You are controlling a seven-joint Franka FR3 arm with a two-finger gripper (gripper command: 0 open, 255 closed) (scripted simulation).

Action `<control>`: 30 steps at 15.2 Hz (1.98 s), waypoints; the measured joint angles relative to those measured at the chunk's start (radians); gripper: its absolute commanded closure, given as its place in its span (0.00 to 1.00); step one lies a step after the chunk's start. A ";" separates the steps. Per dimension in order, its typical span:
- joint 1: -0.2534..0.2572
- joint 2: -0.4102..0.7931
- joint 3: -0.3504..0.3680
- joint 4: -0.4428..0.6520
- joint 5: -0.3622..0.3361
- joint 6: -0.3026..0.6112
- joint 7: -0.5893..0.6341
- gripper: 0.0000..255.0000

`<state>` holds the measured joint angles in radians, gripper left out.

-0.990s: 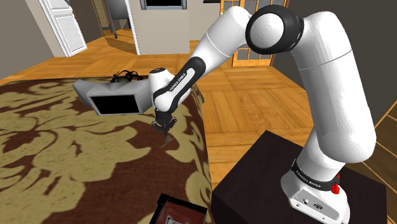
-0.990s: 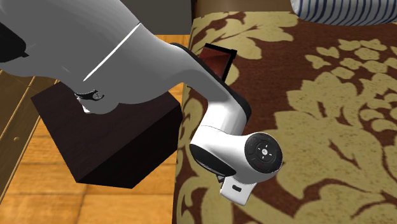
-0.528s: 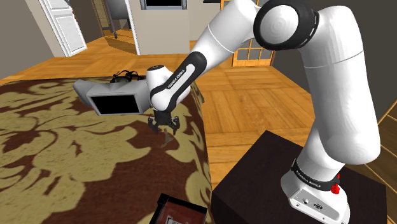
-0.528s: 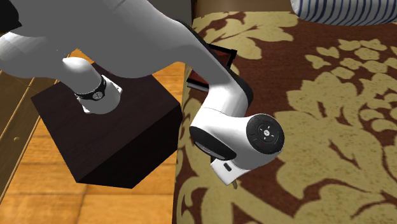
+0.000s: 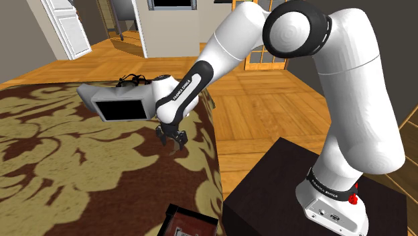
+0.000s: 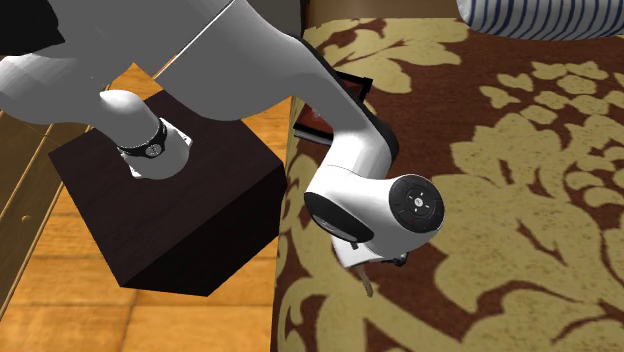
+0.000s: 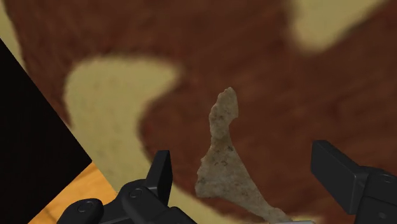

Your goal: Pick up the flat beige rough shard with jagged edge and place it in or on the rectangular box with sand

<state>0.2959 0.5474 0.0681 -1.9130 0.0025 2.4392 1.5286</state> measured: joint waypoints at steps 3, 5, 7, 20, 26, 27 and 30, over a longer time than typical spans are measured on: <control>0.002 0.013 -0.001 -0.001 -0.001 0.013 0.003 0.00; 0.002 0.015 -0.001 0.000 -0.001 0.015 0.003 0.00; 0.002 0.015 -0.001 0.000 -0.001 0.015 0.003 0.00; 0.002 0.006 0.000 0.002 0.000 0.004 0.003 1.00; 0.000 -0.052 0.002 0.000 0.003 -0.051 0.003 1.00; 0.000 -0.062 0.003 0.002 0.004 -0.063 0.003 1.00; -0.002 -0.090 0.003 0.002 0.005 -0.091 0.002 1.00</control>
<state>0.2937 0.4578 0.0715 -1.9111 0.0077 2.3483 1.5307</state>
